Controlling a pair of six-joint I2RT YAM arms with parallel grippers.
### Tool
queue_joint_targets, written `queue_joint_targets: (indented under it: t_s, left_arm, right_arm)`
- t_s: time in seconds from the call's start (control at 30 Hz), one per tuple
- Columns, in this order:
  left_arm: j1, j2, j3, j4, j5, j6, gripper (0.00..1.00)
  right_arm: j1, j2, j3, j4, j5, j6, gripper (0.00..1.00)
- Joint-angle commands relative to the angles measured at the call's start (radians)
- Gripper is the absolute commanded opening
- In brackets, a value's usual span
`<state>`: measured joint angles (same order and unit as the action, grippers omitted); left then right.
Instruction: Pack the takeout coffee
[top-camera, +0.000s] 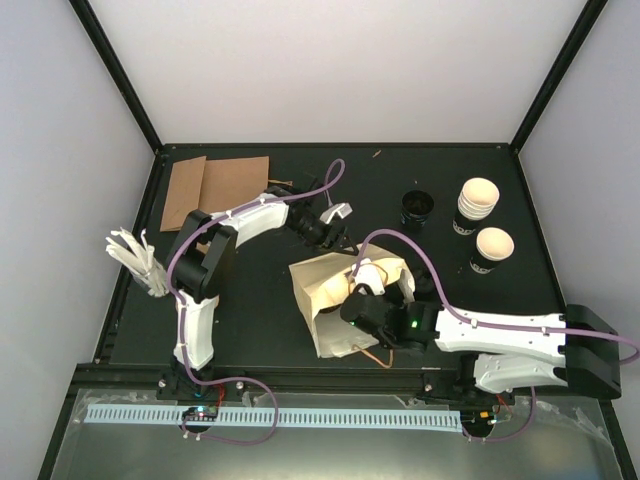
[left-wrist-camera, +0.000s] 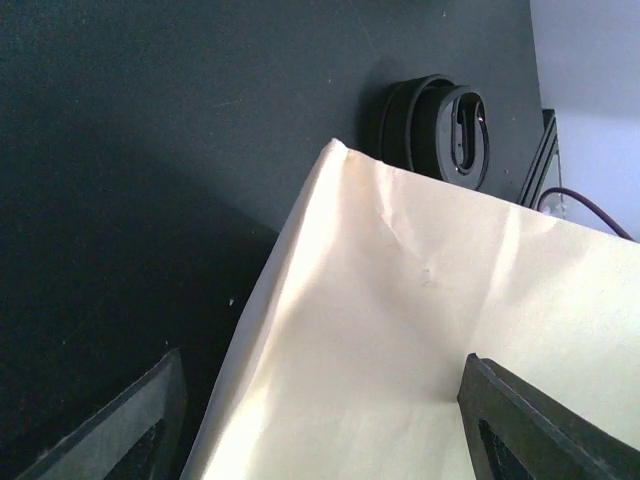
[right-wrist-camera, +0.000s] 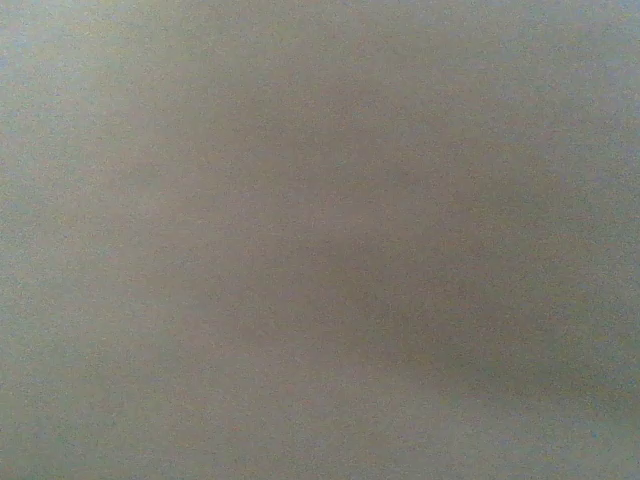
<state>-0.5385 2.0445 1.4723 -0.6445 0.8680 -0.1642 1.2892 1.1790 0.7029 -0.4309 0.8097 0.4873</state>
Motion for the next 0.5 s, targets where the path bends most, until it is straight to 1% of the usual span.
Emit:
queue_joint_targets:
  t_s: [0.0,0.13,0.2,0.37,0.47]
  left_arm:
    - [-0.013,0.042,0.058,-0.053,0.019,0.039,0.78]
    - [-0.01,0.065,0.112,-0.084,-0.029,0.042,0.89]
    - [-0.002,0.071,0.135,-0.088,-0.035,0.038,0.98]
    - [0.036,0.084,0.197,-0.105,-0.057,0.018,0.99]
    - [0.068,0.088,0.248,-0.138,-0.101,0.008,0.99]
  right_arm:
    - [-0.046,0.007,0.034,0.038,-0.051,-0.049,0.46]
    - [-0.078,0.023,0.06,0.012,-0.101,-0.083,0.45]
    - [-0.097,0.031,0.074,0.001,-0.133,-0.097,0.45]
    - [-0.142,0.064,0.117,-0.029,-0.198,-0.133,0.45]
    - [-0.173,0.1,0.158,-0.054,-0.231,-0.154,0.45]
